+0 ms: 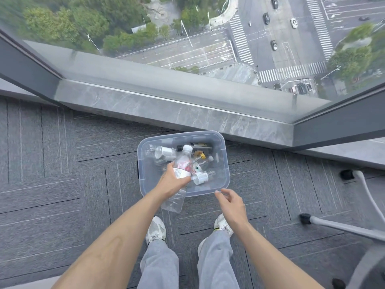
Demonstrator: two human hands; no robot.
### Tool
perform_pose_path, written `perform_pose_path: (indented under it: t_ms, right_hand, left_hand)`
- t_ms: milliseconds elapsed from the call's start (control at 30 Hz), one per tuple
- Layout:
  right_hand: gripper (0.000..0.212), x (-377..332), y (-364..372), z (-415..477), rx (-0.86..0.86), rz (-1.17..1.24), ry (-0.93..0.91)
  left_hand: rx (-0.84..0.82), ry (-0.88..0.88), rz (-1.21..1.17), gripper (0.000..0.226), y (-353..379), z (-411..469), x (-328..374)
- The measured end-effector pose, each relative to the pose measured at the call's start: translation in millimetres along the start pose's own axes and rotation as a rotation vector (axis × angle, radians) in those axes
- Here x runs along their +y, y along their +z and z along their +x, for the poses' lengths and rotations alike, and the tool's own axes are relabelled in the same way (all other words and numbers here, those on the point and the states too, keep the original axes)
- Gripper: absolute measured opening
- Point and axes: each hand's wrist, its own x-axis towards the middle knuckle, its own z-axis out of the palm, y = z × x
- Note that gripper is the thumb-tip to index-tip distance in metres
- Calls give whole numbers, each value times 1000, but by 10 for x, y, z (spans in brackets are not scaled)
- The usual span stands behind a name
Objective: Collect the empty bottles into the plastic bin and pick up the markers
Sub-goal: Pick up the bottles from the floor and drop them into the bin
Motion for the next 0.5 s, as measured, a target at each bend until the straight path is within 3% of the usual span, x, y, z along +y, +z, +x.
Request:
perform_pose_path:
  t_ms: [233,400,500]
  right_hand:
    - [41,7,-357,173,25,-38,-15]
    - [43,-145,-508,90,28,-41,-62]
    - [44,-231,-650,-130,18,-23,-68]
  left_hand:
    - [94,91,286,107,242,286,381]
    - [148,71,407,76,242,151,568]
    - [108,49,322,54,216,-216,657]
